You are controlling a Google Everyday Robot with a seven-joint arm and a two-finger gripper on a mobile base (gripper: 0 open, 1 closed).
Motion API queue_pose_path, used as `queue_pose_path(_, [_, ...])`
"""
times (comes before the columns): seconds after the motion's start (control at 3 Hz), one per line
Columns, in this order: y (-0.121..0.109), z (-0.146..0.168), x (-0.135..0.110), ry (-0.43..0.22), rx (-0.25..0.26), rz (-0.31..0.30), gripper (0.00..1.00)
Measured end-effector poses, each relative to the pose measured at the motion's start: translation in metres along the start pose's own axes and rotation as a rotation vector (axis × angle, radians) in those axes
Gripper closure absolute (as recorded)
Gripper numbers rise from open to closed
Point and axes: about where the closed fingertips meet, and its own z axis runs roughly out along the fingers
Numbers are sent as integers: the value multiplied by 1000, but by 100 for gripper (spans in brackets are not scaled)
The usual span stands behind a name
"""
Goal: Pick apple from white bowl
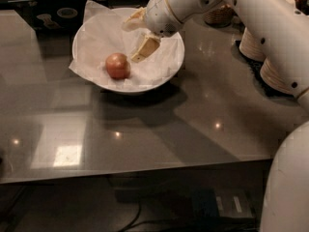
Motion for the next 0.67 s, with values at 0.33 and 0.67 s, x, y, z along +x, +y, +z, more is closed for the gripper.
queue_pose_path(0.33, [2, 12, 3, -1, -29, 10, 38])
queue_pose_path(0.67, [3, 23, 5, 1, -51, 19, 38])
